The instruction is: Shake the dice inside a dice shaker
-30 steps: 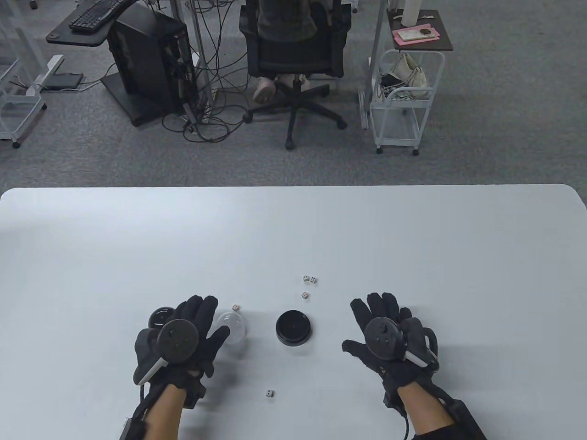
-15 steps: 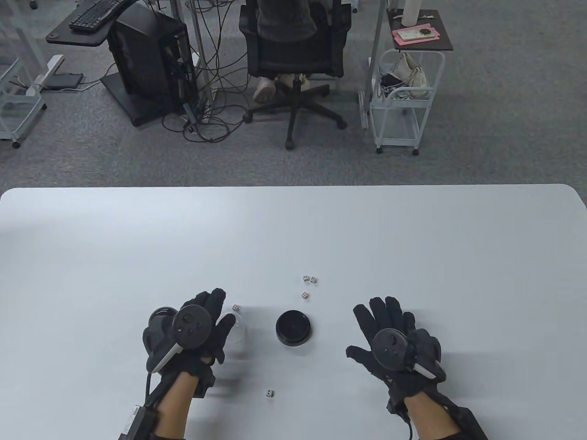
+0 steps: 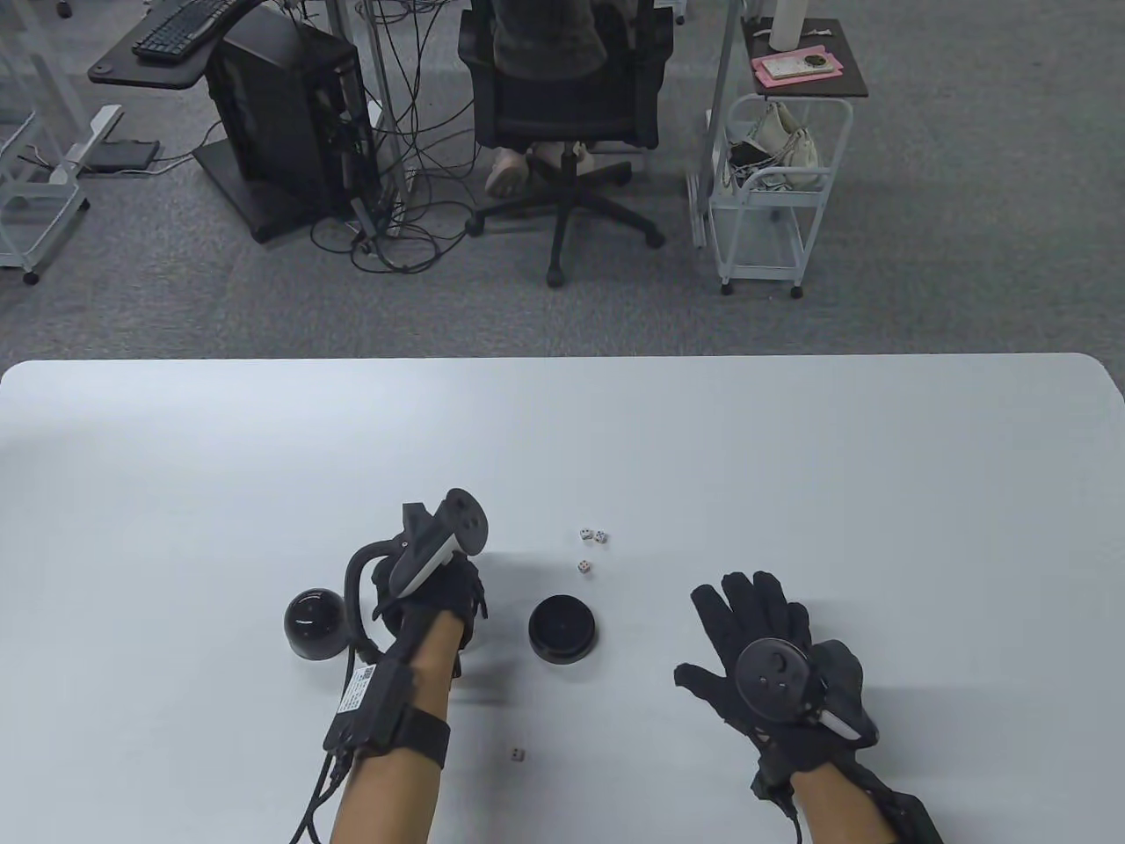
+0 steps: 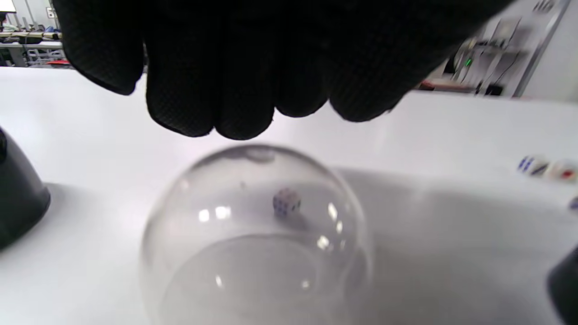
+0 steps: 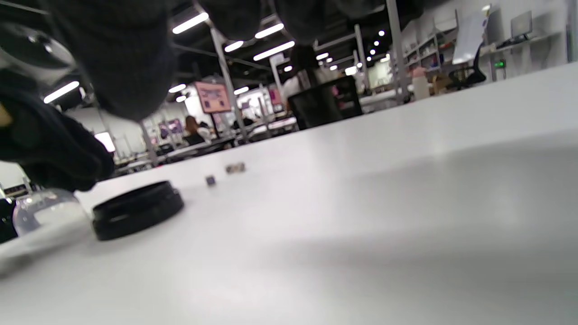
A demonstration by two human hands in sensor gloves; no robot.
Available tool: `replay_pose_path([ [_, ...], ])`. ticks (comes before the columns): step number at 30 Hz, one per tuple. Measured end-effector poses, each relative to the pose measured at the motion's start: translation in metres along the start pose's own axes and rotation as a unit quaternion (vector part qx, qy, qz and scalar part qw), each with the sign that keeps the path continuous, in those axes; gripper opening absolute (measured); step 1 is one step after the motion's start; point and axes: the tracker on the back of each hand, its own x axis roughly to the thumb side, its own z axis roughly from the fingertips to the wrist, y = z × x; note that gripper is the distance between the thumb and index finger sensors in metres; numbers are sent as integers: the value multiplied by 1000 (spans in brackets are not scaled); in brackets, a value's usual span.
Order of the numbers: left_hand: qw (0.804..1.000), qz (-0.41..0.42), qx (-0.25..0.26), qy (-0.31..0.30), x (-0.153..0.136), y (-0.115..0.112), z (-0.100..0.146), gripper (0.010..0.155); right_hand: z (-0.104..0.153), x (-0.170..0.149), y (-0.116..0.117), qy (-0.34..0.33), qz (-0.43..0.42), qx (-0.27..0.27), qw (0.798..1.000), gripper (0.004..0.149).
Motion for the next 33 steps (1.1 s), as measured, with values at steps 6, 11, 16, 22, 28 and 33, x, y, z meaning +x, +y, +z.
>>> replay_pose_path([
  [6, 997, -18, -62, 32, 4, -18, -15, 56, 1, -1, -1, -2, -3, -3, 1000, 82],
  [11, 997, -39, -51, 40, 9, -20, -17, 56, 1, -1, -1, -4, -2, -5, 1000, 82],
  [16, 995, -87, -15, 38, 19, -26, -18, 54, 2, -3, -2, -2, -4, -11, 1000, 82],
  [22, 994, -106, 12, 20, 24, -28, -18, 44, 2, -3, -2, 1, -6, -12, 1000, 82],
  [28, 991, -99, 84, -39, 31, -18, -5, 40, 3, -4, -3, 2, -7, -15, 1000, 81],
  [33, 981, -41, 117, -152, 53, 2, 27, 41, 3, -4, -3, 3, -5, -11, 1000, 81],
])
